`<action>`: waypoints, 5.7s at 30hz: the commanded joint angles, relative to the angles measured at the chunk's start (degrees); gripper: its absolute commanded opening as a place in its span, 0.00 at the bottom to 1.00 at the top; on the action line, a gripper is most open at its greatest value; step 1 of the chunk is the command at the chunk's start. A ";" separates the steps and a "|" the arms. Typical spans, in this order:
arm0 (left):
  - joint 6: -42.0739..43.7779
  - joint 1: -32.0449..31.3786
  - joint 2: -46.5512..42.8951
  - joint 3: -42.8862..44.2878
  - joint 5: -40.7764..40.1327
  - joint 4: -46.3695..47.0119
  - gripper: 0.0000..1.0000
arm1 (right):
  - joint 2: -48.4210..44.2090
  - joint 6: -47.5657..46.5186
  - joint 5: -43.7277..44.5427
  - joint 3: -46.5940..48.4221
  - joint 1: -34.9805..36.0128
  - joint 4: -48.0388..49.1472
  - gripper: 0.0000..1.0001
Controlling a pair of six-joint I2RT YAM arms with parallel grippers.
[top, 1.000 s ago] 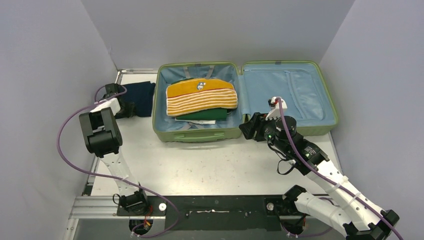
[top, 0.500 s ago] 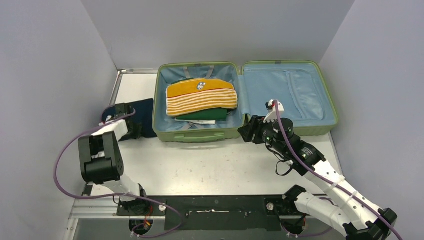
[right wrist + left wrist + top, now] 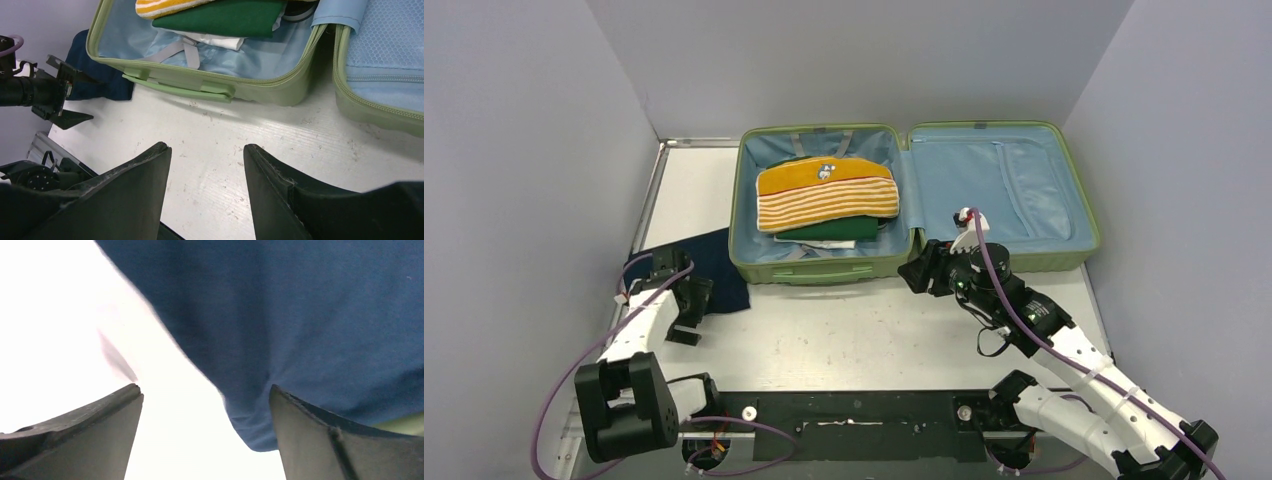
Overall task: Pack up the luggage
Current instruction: Pick up the clothes from the corner of the board, then place the clothes in the luggage.
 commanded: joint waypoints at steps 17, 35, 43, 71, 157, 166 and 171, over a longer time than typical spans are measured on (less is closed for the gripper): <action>-3.76 7.54 -10.07 -12.08 2.47 23.64 0.97 | -2.10 -0.29 -0.74 -1.25 0.29 0.75 0.55; -4.28 14.03 10.04 -22.32 10.05 43.15 0.37 | 0.22 -2.64 -0.21 1.76 0.24 -1.11 0.56; 0.05 17.05 9.54 -20.69 13.71 43.51 0.00 | 0.23 -2.32 0.33 1.61 0.27 -1.46 0.56; 9.42 11.36 -7.62 26.03 10.01 9.41 0.00 | 0.29 -0.91 -0.84 0.23 0.28 0.16 0.55; 15.34 -36.41 11.76 40.98 -0.95 61.86 0.00 | 61.90 80.97 -7.78 24.10 -2.55 80.80 1.00; 17.34 -35.85 11.50 39.09 -2.87 61.71 0.00 | 64.41 77.46 -10.55 25.82 -4.32 81.64 0.65; 17.46 -35.62 12.84 38.32 -3.06 62.67 0.00 | 67.83 78.60 -14.86 27.81 -6.64 85.51 0.35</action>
